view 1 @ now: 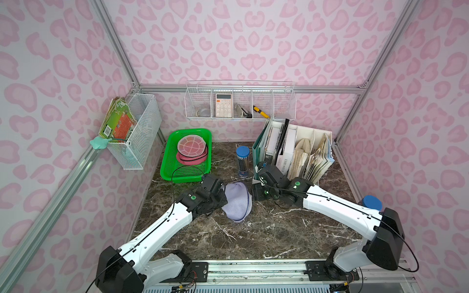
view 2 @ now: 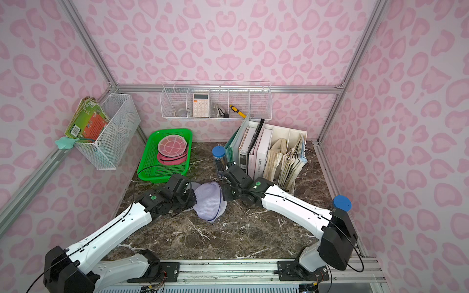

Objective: Turn the laundry bag inside out
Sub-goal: Turn over the laundry bag at the center of the board.

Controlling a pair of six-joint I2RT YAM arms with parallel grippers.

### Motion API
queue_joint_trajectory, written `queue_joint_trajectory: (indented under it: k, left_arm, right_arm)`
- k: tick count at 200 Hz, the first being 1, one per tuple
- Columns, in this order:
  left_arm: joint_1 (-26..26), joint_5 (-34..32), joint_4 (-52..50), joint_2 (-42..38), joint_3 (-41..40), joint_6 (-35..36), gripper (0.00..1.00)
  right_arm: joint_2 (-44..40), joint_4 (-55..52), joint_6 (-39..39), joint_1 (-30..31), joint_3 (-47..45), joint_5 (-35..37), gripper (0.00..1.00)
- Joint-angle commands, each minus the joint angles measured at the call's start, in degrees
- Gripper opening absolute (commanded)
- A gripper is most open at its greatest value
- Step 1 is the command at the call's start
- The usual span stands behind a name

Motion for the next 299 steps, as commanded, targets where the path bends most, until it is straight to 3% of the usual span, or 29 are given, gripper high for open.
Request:
queue_joint_trajectory:
  k: [1, 44, 98, 119, 151, 157, 216, 231, 249, 256, 272, 299]
  left_arm:
    - [0.1, -2.9, -2.4, 1.5, 1.9, -4.5, 0.0]
    - [0.1, -2.8, -3.2, 4.0, 4.2, -7.2, 0.0]
    - [0.2, -2.0, -3.0, 4.4, 3.9, -7.6, 0.0]
    - [0.1, -2.3, -3.5, 4.3, 4.0, -7.8, 0.0]
    - [0.9, -3.2, -5.5, 3.6, 4.9, -8.1, 0.0]
    - [1.4, -3.0, -6.1, 3.5, 5.2, -8.1, 0.0]
    - [11.6, 8.7, -8.0, -0.1, 5.2, -5.4, 0.0]
    - [11.6, 10.6, -7.4, 0.0, 5.2, -5.1, 0.0]
    - [11.5, 11.4, -7.5, 1.0, 6.0, -4.9, 0.0]
    - [11.6, 11.0, -8.0, 1.2, 6.4, -4.9, 0.0]
    - [11.5, 9.7, -9.0, 1.0, 7.3, -4.6, 0.0]
    - [11.6, 7.7, -11.5, 0.4, 10.1, -2.9, 0.0]
  right_arm:
    - [-2.9, 7.8, 0.6, 2.1, -4.5, 0.6, 0.6]
    - [-2.9, 15.2, 4.0, 7.0, -11.8, -5.4, 0.54]
    - [2.6, 17.1, 5.3, 7.8, -11.0, -7.4, 0.47]
    - [3.4, 16.6, 6.2, 6.7, -10.7, -8.2, 0.35]
    - [2.7, 15.8, 6.0, 6.1, -12.8, -8.6, 0.03]
    - [2.5, 15.5, 5.8, 5.9, -13.4, -8.6, 0.0]
    - [-5.4, 12.4, 1.1, -2.0, -21.6, -4.5, 0.0]
    - [-6.4, 13.3, -0.8, -2.4, -21.2, -5.1, 0.09]
    - [-7.0, 14.1, -1.6, -2.2, -20.0, -6.8, 0.44]
    - [-7.4, 14.1, -1.6, -2.1, -19.5, -6.9, 0.52]
    - [-9.7, 13.8, -0.7, -2.1, -20.0, -5.5, 0.62]
    - [-15.6, 13.6, 1.4, -2.3, -23.8, -1.0, 0.71]
